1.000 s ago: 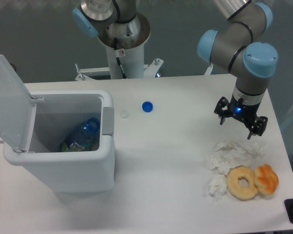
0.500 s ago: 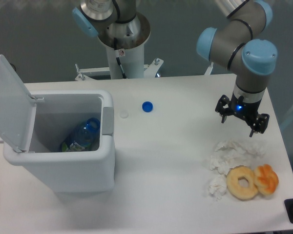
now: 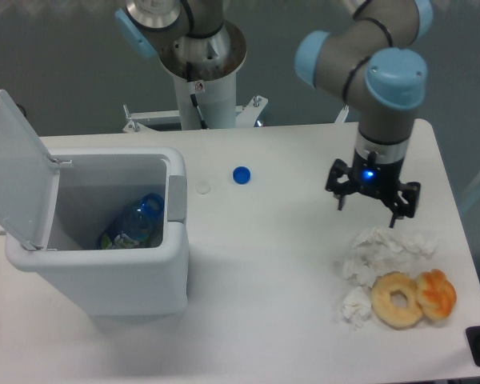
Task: Close the trash can
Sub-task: 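Raise the gripper and swing it over behind the open trash can lid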
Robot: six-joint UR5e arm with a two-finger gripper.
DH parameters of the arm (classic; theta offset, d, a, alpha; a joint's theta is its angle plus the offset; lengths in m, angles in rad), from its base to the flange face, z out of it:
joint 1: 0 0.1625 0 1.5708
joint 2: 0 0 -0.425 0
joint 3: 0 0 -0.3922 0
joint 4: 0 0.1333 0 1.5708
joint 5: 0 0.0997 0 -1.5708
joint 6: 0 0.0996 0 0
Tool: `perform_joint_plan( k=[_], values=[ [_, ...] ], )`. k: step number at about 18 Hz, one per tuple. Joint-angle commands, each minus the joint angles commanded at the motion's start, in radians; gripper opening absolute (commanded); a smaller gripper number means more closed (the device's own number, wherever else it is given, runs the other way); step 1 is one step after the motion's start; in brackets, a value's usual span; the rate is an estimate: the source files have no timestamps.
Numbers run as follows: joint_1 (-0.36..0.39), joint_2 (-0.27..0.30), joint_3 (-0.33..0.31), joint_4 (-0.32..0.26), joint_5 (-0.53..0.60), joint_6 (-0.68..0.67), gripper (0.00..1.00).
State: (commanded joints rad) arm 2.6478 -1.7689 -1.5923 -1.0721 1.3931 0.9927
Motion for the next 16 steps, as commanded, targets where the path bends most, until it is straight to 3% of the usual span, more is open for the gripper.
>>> perform_joint_plan(
  k=[6,16],
  values=[
    [-0.043,0.12,0.009,-0.028,-0.109,-0.187,1.0],
    [-0.232,0.269,0.034,-0.031,-0.186,-0.595,1.0]
  ],
)
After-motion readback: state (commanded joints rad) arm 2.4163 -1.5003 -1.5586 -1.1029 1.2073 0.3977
